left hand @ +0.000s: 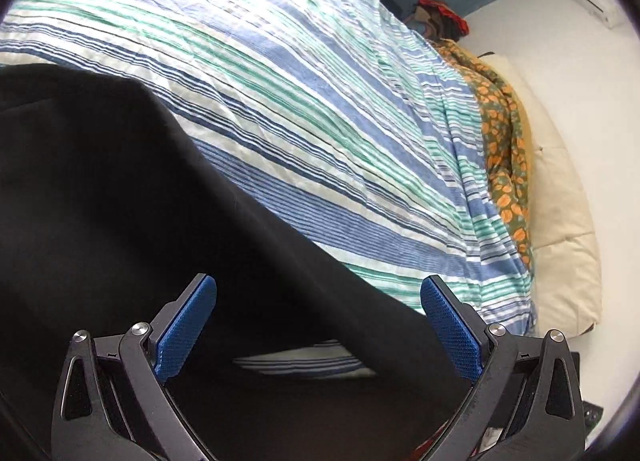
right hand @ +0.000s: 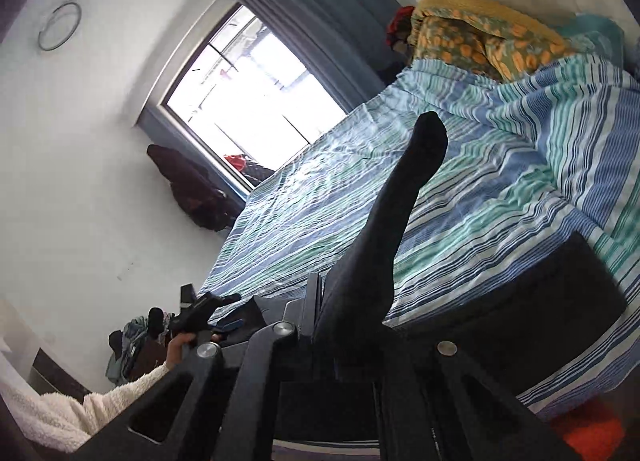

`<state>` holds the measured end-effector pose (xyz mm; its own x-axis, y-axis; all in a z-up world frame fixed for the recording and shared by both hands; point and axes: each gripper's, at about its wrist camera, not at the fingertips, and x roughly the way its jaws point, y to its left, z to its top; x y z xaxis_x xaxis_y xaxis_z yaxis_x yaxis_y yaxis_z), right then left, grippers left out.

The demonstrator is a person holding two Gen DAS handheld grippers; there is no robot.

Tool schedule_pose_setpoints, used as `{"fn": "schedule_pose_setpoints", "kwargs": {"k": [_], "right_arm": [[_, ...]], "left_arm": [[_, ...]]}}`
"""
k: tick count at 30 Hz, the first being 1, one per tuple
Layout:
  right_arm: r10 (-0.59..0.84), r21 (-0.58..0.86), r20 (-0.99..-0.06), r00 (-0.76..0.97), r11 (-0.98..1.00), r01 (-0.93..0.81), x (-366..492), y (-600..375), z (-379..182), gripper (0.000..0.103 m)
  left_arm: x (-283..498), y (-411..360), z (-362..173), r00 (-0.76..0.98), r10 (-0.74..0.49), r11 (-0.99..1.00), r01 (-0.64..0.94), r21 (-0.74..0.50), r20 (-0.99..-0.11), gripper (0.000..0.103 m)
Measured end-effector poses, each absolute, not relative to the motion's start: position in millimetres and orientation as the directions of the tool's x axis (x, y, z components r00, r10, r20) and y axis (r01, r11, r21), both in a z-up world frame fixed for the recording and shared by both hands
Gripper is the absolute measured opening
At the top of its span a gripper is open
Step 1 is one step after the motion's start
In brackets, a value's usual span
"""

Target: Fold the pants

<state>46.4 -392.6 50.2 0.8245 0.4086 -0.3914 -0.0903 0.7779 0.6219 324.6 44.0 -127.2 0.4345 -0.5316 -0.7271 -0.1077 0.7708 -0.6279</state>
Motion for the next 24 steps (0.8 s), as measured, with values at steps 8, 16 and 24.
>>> {"fn": "schedule_pose_setpoints", "kwargs": {"k": [8,16,24], "right_arm": [[0.427,0.571,-0.436,0.792,0.812,-0.123,53,-416,47,0.005],[0.402,0.461,-0.477,0.782,0.872,-0.167,117,-451,51,0.006],[0.283,0.387,-0.873,0.397,0.898,0.211,120,-494,-133,0.006]], "left_arm": [[306,63,-122,0.480,-0.528,0.748,-0.127,-0.651,-0.700,0.005],[164,76,-13,0.733,-0.390,0.842,0.039,-0.539,-0.558,0.009],[108,1,-170,0.411,-0.333,0.915,-0.076,-0.396,-0.848,0.006]]}}
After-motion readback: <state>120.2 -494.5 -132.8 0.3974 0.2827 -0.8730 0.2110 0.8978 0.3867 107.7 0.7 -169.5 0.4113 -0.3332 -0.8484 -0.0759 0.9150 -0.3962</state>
